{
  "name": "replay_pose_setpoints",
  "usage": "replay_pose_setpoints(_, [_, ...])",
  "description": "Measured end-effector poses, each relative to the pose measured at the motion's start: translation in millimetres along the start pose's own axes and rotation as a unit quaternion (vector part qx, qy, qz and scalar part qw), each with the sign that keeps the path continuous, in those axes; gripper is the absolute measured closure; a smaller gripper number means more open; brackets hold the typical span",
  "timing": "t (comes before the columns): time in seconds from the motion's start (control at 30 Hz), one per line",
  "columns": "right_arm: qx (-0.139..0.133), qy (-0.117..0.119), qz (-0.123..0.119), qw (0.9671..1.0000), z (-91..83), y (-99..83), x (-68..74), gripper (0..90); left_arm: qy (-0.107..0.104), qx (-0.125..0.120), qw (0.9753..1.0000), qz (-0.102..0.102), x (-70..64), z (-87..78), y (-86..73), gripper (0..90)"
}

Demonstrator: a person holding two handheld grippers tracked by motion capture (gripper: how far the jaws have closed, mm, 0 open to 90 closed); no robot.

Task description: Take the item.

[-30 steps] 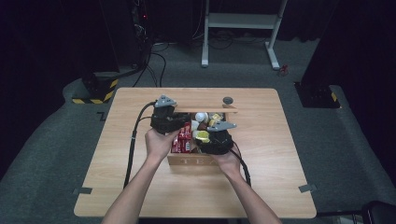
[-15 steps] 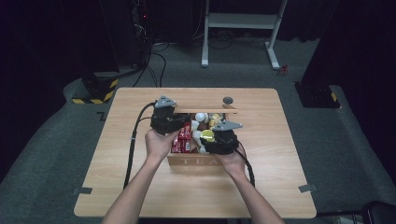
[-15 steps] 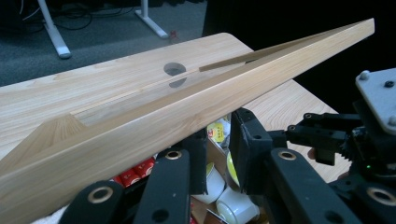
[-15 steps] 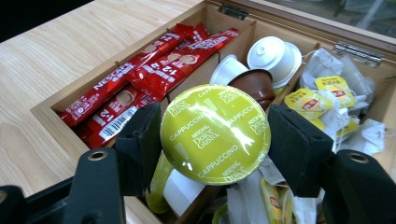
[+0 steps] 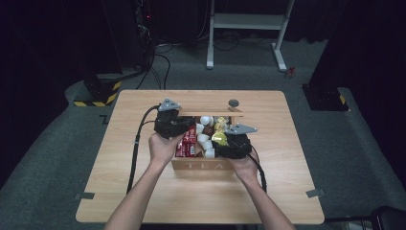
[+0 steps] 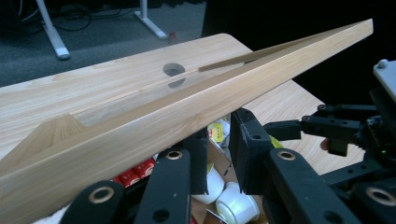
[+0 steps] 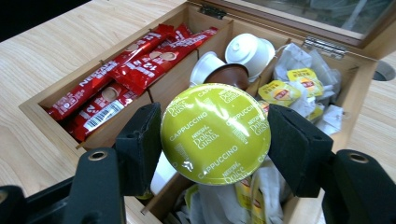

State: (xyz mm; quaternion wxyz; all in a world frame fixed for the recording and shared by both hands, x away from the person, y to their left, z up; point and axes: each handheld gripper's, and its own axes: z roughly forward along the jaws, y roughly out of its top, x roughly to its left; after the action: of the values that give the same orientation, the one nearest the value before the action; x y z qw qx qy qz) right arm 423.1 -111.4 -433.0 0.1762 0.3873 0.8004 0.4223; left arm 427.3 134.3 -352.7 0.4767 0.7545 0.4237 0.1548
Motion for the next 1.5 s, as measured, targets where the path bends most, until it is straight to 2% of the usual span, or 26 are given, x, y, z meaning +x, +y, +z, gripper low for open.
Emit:
replay_pose_setpoints(0.43, [-0.007,-0.015,0.006,0.9998,-15.3,-4.1,-14.8,37.7,0.0,0.0,1.0,0.001,-0.3,0.3,-0.4,77.3])
replay_pose_setpoints(0.77, [-0.014,-0.028,0.02,0.9993,-28.0,-8.5,-29.1,37.7,-0.001,0.0,1.0,0.001,-0.2,0.4,-0.5,77.5])
replay_pose_setpoints(1.33, [-0.023,-0.043,0.036,0.9982,-45.1,-12.8,-44.7,37.7,-0.004,-0.001,1.0,-0.002,0.0,0.2,-1.0,77.8])
replay_pose_setpoints(1.5, [-0.029,-0.049,0.043,0.9975,-50.1,-14.6,-51.8,37.7,-0.003,0.0,1.0,0.003,0.1,0.2,-1.9,78.2])
